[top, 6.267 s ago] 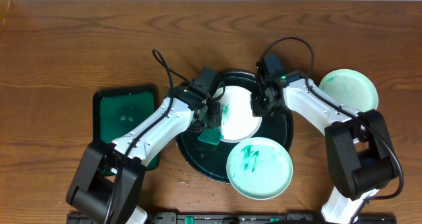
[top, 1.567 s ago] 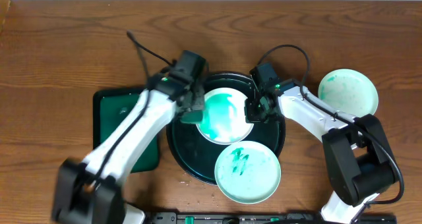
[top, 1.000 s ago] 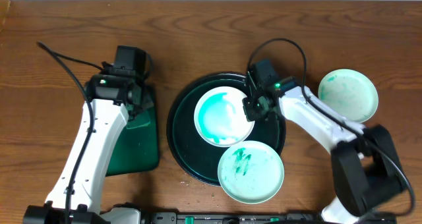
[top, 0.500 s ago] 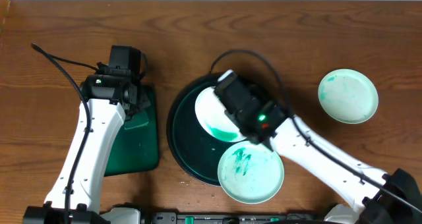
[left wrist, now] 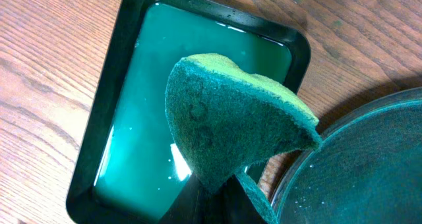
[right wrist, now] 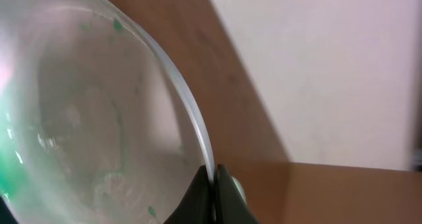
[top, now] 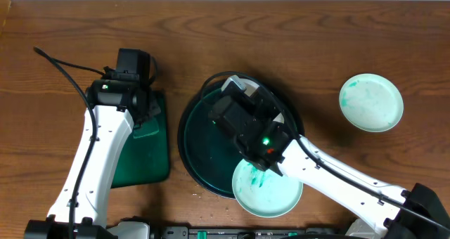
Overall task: Clean dirty plates on tray and stack at the side
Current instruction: 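Lift the cleaned plate by its rim with the right gripper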
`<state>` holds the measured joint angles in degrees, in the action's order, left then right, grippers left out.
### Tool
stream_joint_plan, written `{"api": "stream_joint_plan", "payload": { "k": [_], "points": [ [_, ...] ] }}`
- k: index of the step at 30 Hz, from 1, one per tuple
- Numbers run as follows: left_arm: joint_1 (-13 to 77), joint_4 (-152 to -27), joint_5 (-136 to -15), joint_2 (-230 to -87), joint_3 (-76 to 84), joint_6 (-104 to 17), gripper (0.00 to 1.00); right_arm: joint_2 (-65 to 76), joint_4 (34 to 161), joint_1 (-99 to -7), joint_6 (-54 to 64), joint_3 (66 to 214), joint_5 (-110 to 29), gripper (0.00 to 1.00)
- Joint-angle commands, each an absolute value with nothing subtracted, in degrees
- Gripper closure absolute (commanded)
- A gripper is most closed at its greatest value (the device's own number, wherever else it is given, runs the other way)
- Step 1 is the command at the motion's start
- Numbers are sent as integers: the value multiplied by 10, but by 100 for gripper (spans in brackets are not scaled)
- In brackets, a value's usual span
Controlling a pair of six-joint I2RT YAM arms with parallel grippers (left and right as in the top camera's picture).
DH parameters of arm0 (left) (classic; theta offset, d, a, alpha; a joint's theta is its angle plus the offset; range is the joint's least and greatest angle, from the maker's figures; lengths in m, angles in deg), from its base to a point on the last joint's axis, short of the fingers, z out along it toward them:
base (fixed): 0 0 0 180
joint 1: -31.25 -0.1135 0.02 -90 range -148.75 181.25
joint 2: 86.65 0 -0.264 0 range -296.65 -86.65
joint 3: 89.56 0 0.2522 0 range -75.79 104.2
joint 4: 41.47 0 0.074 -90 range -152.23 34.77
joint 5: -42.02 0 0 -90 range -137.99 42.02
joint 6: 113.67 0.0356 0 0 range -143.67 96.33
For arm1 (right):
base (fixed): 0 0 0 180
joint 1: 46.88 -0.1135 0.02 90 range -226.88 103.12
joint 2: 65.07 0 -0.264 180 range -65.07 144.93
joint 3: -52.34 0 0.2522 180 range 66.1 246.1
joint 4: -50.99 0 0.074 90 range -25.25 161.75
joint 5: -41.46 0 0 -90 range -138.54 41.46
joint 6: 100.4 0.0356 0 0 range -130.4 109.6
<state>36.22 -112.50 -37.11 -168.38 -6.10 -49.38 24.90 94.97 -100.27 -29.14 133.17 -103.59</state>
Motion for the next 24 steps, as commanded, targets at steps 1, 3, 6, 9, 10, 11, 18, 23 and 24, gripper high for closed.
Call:
{"api": "stream_joint_plan", "payload": {
  "k": [1, 3, 6, 9, 10, 11, 18, 23, 24],
  "points": [
    [359, -1129, -366, -1683, -51, -501, 93, 237, 928, -1021, -384, 1343, -1134, 99],
    [359, -1129, -367, -1683, -51, -501, 93, 237, 905, -1030, -421, 1343, -1155, 99],
    [359, -1129, -366, -1683, -51, -501, 93, 237, 879, -1044, -468, 1343, -1176, 99],
    [359, -1129, -366, -1683, -51, -501, 93, 237, 856, -1063, -520, 1343, -1199, 99],
    [359, -1129, -366, -1683, -51, -501, 93, 237, 851, -1067, -531, 1343, -1206, 99],
    [359, -1129, -366, -1683, -51, -501, 93, 237, 849, -1072, -546, 1343, -1211, 99],
    [359, -1129, -366, -1683, -51, -501, 93, 237, 818, -1100, -611, 1343, -1239, 99],
    [359, -1129, -366, -1683, -51, -501, 93, 237, 799, -1111, -632, 1343, -1249, 99],
    [359, -1129, -366, -1683, -51, -501, 93, 237, 798, -1112, -632, 1343, -1249, 99]
  ]
}}
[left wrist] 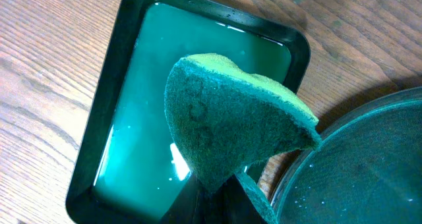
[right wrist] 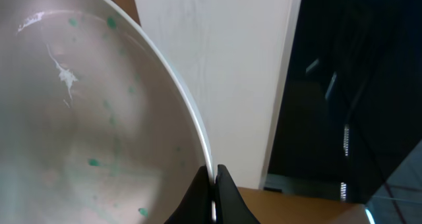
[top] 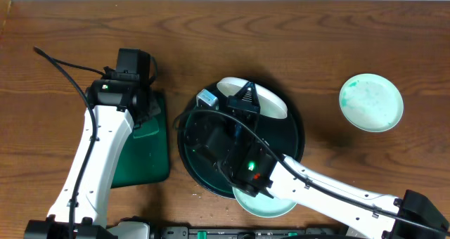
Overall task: Clean dirty plates on tray and stack at the side
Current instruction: 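Lift the cleaned plate by its rim with the right gripper, then carry the plate right and stack it on the first cleaned plate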
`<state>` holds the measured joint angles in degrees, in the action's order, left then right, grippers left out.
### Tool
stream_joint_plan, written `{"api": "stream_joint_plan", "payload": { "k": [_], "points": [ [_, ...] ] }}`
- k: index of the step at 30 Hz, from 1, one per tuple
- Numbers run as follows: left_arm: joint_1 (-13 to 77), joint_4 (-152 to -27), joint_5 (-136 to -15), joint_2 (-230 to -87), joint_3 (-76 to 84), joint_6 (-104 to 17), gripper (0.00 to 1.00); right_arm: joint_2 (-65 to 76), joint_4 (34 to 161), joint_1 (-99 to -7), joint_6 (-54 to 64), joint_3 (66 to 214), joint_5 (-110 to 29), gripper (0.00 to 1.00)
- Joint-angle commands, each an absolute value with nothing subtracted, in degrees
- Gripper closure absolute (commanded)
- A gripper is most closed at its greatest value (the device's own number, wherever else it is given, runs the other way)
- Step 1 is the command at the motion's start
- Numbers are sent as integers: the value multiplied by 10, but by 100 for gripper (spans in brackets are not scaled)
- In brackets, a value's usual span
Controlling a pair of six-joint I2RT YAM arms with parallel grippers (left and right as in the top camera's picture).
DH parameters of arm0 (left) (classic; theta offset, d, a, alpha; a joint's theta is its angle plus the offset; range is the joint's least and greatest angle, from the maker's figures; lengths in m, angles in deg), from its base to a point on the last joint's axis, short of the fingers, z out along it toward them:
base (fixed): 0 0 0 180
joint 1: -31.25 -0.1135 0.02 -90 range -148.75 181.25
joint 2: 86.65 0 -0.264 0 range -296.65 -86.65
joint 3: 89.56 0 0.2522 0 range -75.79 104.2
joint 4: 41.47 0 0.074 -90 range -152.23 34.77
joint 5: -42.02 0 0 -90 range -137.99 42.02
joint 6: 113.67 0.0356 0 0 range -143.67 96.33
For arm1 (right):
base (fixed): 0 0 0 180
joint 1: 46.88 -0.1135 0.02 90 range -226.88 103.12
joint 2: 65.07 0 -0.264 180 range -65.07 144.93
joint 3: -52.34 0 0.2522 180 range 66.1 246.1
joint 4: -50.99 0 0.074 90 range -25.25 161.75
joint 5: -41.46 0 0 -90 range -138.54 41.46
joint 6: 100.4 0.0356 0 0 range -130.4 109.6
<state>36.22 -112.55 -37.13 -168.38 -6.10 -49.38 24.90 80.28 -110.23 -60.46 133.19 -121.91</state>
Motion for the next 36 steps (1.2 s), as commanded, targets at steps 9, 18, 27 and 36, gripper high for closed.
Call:
{"api": "stream_joint_plan", "payload": {
  "k": [9, 18, 27, 36],
  "points": [
    [359, -1129, -366, -1683, -51, -501, 93, 237, 797, -1115, -639, 1343, -1251, 99],
    [359, -1129, -367, -1683, -51, -501, 93, 237, 797, -1115, -638, 1343, -1257, 99],
    [359, -1131, -370, -1683, -51, -501, 93, 237, 782, -1107, -595, 1343, -1235, 99],
    [359, -1131, -370, -1683, -51, -499, 93, 237, 846, -1080, -368, 1343, -1111, 99]
  ]
}}
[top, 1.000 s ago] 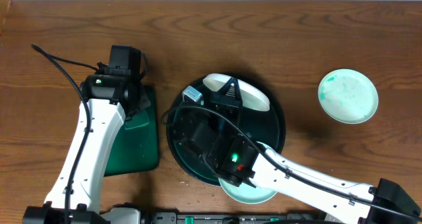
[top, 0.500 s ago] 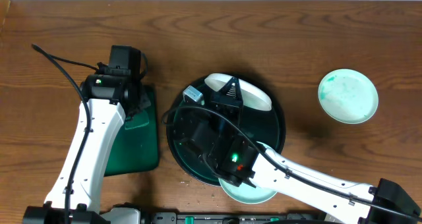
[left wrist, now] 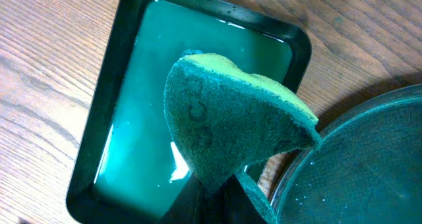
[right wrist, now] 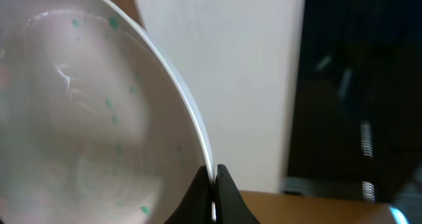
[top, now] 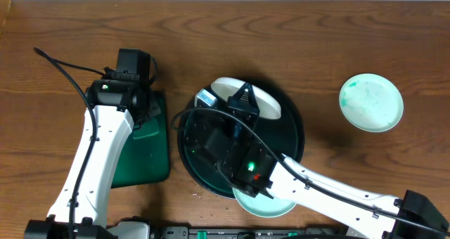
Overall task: Clean dirty plates on tray and stack at the side
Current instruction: 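Carry the plate right and stack it on the first cleaned plate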
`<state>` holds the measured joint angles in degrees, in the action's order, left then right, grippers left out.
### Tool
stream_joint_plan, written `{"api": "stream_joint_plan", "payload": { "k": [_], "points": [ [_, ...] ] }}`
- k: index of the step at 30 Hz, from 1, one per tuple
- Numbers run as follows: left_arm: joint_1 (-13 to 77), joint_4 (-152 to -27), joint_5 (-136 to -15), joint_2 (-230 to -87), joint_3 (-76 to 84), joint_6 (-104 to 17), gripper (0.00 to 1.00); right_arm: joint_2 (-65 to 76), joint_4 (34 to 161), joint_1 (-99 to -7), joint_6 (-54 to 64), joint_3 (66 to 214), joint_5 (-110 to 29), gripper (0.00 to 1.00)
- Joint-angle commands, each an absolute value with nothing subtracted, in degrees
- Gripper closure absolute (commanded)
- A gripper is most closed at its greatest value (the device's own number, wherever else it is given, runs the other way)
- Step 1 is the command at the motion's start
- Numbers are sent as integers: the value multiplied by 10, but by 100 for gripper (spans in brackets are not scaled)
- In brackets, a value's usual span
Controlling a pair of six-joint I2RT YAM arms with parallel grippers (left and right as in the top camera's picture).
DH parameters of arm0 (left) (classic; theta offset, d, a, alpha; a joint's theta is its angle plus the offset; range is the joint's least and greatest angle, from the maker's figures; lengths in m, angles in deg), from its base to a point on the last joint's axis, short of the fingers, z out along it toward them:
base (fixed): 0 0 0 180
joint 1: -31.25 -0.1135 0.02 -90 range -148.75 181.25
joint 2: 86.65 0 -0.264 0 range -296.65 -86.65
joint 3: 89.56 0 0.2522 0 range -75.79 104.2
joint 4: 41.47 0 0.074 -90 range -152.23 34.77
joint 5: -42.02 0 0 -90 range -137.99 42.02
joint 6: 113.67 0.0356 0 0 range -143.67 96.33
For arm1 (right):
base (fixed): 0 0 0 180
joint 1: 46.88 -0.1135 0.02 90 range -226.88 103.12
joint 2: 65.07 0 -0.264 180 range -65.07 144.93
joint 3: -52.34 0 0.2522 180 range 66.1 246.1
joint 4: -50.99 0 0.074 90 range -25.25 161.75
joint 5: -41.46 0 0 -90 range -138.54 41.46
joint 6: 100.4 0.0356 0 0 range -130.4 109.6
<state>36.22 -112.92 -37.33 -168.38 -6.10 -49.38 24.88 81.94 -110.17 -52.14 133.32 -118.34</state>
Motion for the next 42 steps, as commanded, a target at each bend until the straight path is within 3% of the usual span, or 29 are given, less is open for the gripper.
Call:
{"api": "stream_joint_plan", "payload": {
  "k": [1, 6, 15, 22, 29, 42],
  "points": [
    [359, -1131, -370, -1683, -51, -499, 93, 237, 860, -1072, -327, 1343, -1088, 99],
    [359, -1131, -370, -1683, -52, -499, 93, 237, 918, -996, -137, 1343, -964, 99],
    [359, -1131, -370, -1683, -52, -499, 93, 171, 987, -780, 32, 1369, -746, 99],
    [359, -1131, -370, -1683, -52, -499, 93, 132, 1078, -532, 80, 1369, -614, 99],
    [359, -1130, -370, -1683, -52, -499, 93, 180, 1144, -313, 78, 1364, -521, 99],
    [359, -1132, -370, -1683, -52, -493, 93, 368, 1120, -175, 164, 1364, -515, 99]
  ]
}}
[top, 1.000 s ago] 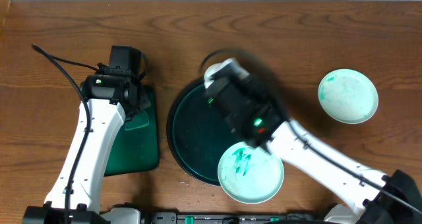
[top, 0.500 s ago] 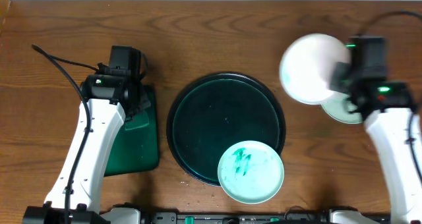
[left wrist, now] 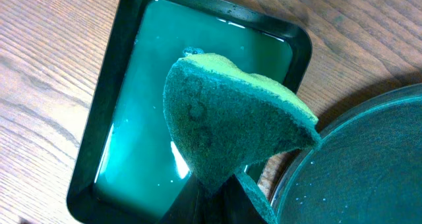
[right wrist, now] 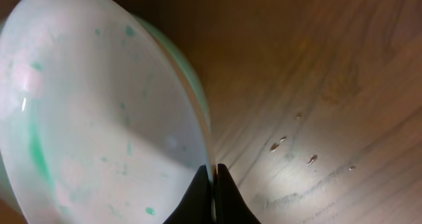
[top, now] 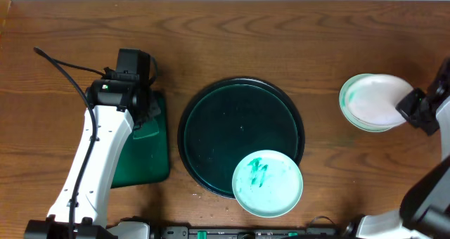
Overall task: Clean dirty plates on tray and stack at the side
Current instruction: 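Carry the plate right and stack it on the first cleaned plate, then move the right gripper to the last plate and grip its rim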
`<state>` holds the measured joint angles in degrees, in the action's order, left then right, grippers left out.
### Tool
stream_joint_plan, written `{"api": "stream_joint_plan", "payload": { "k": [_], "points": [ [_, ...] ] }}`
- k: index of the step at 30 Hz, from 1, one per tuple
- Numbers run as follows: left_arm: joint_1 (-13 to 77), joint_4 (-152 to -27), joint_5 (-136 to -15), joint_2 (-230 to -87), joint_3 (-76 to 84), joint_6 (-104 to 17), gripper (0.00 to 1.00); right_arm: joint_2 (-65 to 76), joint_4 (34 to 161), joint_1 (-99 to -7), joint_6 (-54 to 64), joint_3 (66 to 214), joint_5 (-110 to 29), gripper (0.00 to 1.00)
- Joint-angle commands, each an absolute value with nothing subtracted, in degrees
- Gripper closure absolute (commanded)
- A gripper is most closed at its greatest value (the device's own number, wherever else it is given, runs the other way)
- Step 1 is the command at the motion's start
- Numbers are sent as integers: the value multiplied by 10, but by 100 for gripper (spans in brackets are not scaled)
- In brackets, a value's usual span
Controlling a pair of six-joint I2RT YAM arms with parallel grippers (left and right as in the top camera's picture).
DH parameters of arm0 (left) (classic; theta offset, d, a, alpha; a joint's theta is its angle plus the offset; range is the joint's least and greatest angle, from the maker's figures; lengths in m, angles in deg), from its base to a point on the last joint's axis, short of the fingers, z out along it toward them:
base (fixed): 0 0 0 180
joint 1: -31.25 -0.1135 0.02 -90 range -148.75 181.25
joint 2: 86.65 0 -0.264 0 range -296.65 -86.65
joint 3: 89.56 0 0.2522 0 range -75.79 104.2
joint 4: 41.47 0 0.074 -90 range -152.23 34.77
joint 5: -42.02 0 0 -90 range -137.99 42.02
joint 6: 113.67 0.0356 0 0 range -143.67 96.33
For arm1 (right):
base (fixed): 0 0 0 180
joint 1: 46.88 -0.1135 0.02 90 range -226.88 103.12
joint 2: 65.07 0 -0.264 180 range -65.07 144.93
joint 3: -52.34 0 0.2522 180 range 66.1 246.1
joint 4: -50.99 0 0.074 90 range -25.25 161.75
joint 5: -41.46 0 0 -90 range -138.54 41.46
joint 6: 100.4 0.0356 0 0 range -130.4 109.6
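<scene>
My right gripper (right wrist: 213, 176) is shut on the rim of a white plate (right wrist: 99, 118) with a few green specks. It holds that plate (top: 378, 102) tilted over a green-smeared plate (top: 345, 98) on the table at the right, whose rim (right wrist: 196, 85) peeks out beneath. Whether the two plates touch cannot be told. Another plate (top: 267, 184) with green smears lies on the front edge of the round dark tray (top: 211, 126). My left gripper (left wrist: 219, 196) is shut on a green sponge (left wrist: 231, 125) above the rectangular basin (left wrist: 105, 158).
The rectangular basin (top: 140, 162) holds green liquid and sits left of the round tray, whose rim (left wrist: 297, 171) is close to the sponge. A black cable (top: 63, 67) trails at the far left. Water drops (right wrist: 290, 148) dot the wood by the right plates.
My right gripper has gone from over the far part of the round tray to the table's right side, and its plate now sits over the green-smeared plate there. The left arm has not moved.
My right gripper first held the plate by its rim over the round tray. At the following two moments the plate stood on edge over the tray's far part. Now it is over the plate at the right. The left gripper kept the sponge above the basin throughout.
</scene>
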<state>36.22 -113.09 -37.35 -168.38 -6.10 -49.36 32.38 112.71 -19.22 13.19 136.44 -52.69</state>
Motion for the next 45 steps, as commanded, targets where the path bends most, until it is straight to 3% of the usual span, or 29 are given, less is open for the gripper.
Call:
{"api": "stream_joint_plan", "payload": {
  "k": [1, 10, 11, 14, 15, 24, 27, 30, 33, 36, 38, 40, 45],
  "points": [
    [359, -1132, -370, -1683, -52, -493, 93, 383, 1115, -171, 164, 1364, -512, 99],
    [359, -1132, -370, -1683, -52, -493, 93, 435, 1081, -171, 141, 1366, -428, 97],
    [359, -1132, -370, -1683, -52, -493, 93, 434, 1082, -172, 142, 1367, -424, 94],
    [359, -1132, -370, -1683, -52, -493, 93, 432, 1087, -175, 142, 1368, -422, 69],
    [359, -1132, -370, -1683, -52, -493, 93, 432, 1090, -176, 141, 1368, -422, 64],
    [359, -1132, -370, -1683, -52, -493, 93, 332, 1128, -203, 87, 1413, -354, 55],
    [359, -1132, -370, -1683, -52, -493, 93, 241, 1152, -240, 70, 1438, -355, 28],
    [359, -1132, -370, -1683, -52, -493, 93, 166, 1182, -284, 53, 1447, -365, 25],
    [359, -1132, -370, -1683, -52, -493, 93, 105, 1220, -336, 54, 1447, -384, 32],
    [359, -1132, -370, -1683, -52, -493, 93, 68, 1269, -390, 85, 1447, -379, 13],
    [359, -1132, -370, -1683, -52, -493, 93, 57, 1335, -441, 120, 1446, -381, 12],
    [359, -1132, -370, -1683, -52, -493, 93, 58, 1369, -472, 150, 1437, -382, 1],
    [359, -1132, -370, -1683, -52, -493, 93, 58, 1396, -541, 191, 1383, -379, 1]
  ]
}}
